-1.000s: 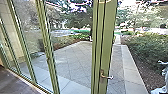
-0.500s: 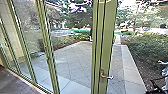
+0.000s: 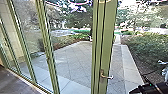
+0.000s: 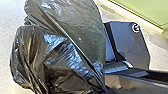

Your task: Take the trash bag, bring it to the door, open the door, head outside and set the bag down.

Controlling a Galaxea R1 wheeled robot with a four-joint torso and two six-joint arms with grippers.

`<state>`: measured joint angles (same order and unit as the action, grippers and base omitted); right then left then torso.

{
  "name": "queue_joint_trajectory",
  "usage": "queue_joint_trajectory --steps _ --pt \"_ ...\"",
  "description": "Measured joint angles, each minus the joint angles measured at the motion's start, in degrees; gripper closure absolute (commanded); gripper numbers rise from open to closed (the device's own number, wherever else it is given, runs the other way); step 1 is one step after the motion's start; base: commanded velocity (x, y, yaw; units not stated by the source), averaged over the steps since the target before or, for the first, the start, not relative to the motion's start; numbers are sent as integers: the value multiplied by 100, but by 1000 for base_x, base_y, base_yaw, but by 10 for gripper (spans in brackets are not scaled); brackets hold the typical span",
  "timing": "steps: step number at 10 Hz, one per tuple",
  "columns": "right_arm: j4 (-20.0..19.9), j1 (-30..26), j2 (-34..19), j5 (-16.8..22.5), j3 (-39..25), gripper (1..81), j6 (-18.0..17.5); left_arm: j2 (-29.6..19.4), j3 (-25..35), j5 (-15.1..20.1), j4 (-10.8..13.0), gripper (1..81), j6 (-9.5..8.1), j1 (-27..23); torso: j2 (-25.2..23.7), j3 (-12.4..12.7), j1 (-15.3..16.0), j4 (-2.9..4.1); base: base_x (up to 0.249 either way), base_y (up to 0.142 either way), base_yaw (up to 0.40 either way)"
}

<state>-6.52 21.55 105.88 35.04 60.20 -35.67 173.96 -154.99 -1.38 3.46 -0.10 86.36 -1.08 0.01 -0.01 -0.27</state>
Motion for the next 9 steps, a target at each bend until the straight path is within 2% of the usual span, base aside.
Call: queue_joint_trajectory --steps 7,9 --pt "-9 -127 892 5 1023 10 -466 -1 -5 -2 -2 811 -15 2 2 -6 6 0 0 0 0" --pt "-15 -172 1297 -10 1508 10 -595 0 -44 0 -5 811 -17 2 4 -6 6 0 0 0 0"
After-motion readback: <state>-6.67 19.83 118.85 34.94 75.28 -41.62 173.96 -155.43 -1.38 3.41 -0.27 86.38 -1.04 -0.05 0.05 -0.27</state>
